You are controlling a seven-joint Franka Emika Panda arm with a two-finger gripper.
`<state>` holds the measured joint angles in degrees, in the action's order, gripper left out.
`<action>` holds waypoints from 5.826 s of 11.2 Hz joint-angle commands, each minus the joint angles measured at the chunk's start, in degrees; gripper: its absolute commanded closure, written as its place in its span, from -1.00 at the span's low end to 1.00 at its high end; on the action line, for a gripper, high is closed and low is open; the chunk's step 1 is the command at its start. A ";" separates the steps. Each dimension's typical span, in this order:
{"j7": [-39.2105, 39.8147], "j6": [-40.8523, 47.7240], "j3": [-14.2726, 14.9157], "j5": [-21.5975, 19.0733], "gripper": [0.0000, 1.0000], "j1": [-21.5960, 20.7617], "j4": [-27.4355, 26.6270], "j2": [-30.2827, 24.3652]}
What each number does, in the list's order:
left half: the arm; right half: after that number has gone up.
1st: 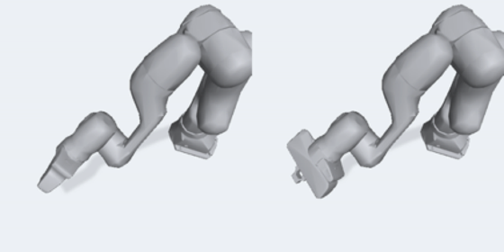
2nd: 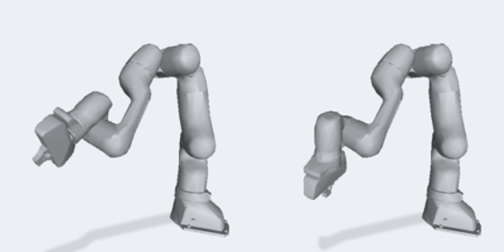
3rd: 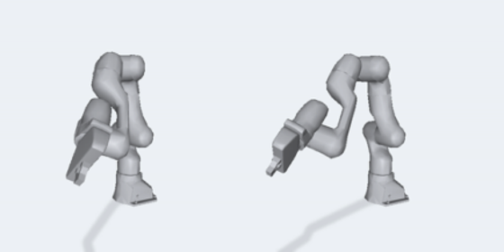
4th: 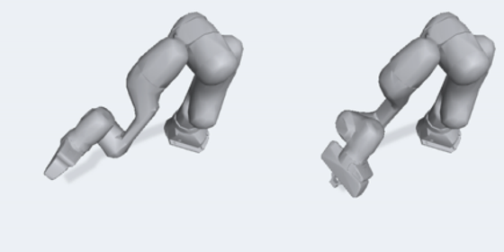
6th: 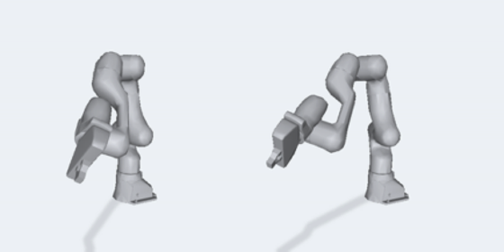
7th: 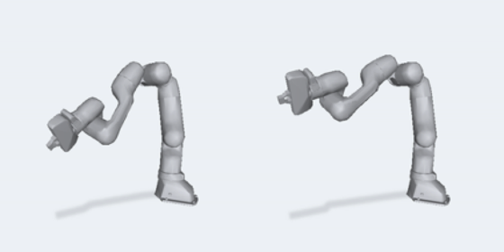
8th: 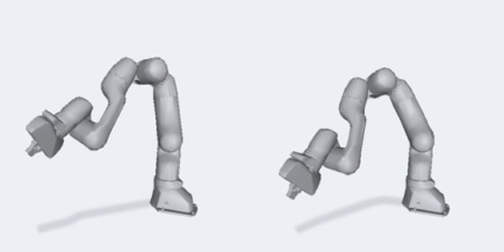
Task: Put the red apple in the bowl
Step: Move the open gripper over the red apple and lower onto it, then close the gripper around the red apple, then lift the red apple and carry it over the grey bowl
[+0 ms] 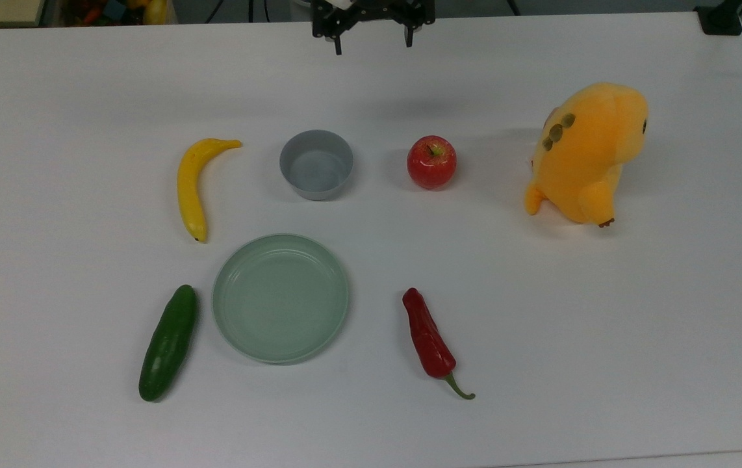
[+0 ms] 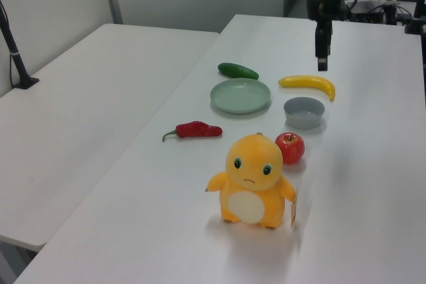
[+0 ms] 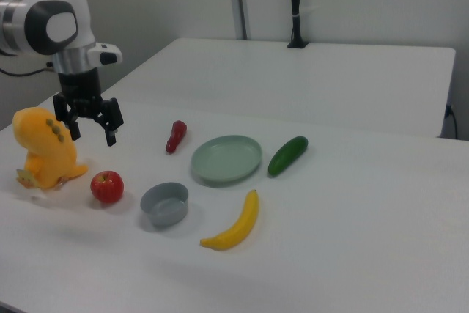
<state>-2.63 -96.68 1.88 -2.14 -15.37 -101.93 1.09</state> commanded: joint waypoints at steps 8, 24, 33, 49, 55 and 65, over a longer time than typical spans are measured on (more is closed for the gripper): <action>-0.10 -25.45 -4.52 -1.19 -1.00 -1.77 -12.84 3.91; -3.96 -42.28 -7.86 2.83 -1.00 -1.86 -17.25 11.39; -3.96 -42.72 -7.95 7.06 -0.80 -1.15 -16.37 12.44; -3.62 -22.64 -6.63 5.15 0.06 1.21 -6.81 4.45; 2.78 -1.80 4.34 -1.62 0.06 1.22 6.46 -0.56; 13.44 -2.52 7.17 -1.55 0.03 2.45 -0.34 -0.92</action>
<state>8.61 -94.59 8.27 -3.67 -12.79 -97.56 0.30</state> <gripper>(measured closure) 0.251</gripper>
